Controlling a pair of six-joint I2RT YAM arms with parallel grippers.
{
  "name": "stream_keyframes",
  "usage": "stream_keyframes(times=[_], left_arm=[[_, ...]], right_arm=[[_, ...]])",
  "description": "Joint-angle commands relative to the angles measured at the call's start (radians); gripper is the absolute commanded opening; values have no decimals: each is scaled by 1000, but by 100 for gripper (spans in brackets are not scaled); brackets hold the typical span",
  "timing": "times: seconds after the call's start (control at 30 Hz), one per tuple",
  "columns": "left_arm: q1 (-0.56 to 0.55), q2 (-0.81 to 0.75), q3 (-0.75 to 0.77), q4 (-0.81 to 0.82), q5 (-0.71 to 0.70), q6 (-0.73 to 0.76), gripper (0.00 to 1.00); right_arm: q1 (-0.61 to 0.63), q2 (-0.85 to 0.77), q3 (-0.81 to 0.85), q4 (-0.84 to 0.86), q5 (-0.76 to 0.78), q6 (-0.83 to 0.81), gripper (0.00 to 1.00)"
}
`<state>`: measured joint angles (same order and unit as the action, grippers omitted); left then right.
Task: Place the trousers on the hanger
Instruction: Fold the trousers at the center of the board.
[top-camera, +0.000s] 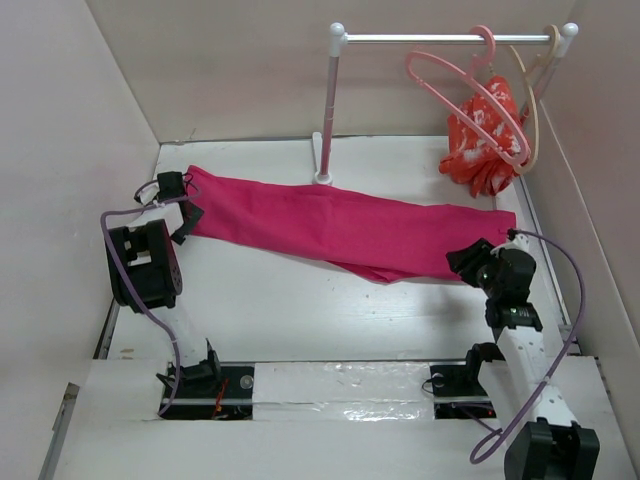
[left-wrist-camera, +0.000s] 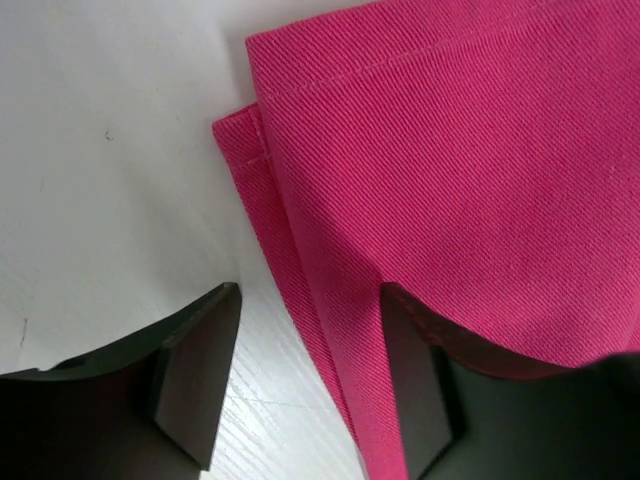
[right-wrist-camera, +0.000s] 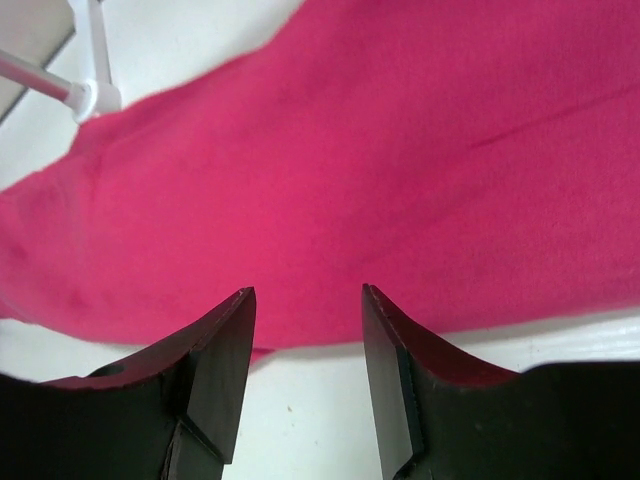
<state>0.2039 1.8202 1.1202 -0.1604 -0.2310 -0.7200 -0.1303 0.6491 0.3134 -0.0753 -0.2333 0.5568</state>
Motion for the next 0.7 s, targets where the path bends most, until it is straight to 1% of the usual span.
stream_keyframes(times=[0.0, 0.03, 0.07, 0.13, 0.17, 0.2, 0.23, 0.27, 0.3, 0.33, 0.4, 0.43, 0.5, 0.57, 0.6, 0.63, 0.67], left_arm=[[3, 25, -11, -2, 9, -30, 53], [3, 33, -13, 1, 7, -36, 51], [3, 36, -11, -1, -2, -38, 45], [3, 37, -11, 4, -5, -38, 42], [3, 37, -8, 1, -7, -36, 40], [3, 39, -7, -2, -10, -36, 37], [3, 42, -3, -5, -8, -36, 35], [3, 42, -2, -5, -8, -36, 25], [3, 42, -2, -4, -8, -35, 20], [3, 42, -2, 2, -10, -24, 16], [3, 45, 6, 7, -4, -19, 3], [3, 53, 12, 5, -2, -15, 0], [3, 62, 29, 2, 7, -10, 0], [3, 73, 49, -7, 13, 4, 0], [3, 76, 52, -7, 12, 10, 0], [3, 77, 53, -5, 9, 13, 0], [3, 77, 53, -4, 7, 14, 0]], right_arm=[[4, 6, -25, 31, -29, -5, 53], [4, 15, -43, 41, -15, -1, 53], [4, 29, -46, 42, 17, 18, 53], [-6, 37, -46, 13, 50, 40, 58], [-17, 37, -50, 6, 95, 63, 63], [-28, 35, -51, -1, 103, 63, 69], [-40, 31, -48, -15, 109, 71, 70], [-55, 26, -36, -38, 127, 80, 75], [-77, 14, -33, -69, 137, 80, 81], [-77, 11, -36, -70, 152, 86, 81], [-112, 14, -57, -55, 163, 115, 81], [-123, 23, -65, -41, 166, 129, 80], [-153, 59, -74, -5, 125, 144, 79], [-196, 147, -79, 31, 53, 150, 77], [-215, 177, -77, 57, 40, 147, 71], [-230, 205, -60, 63, 28, 141, 71], [-265, 260, -53, 65, 5, 140, 68]])
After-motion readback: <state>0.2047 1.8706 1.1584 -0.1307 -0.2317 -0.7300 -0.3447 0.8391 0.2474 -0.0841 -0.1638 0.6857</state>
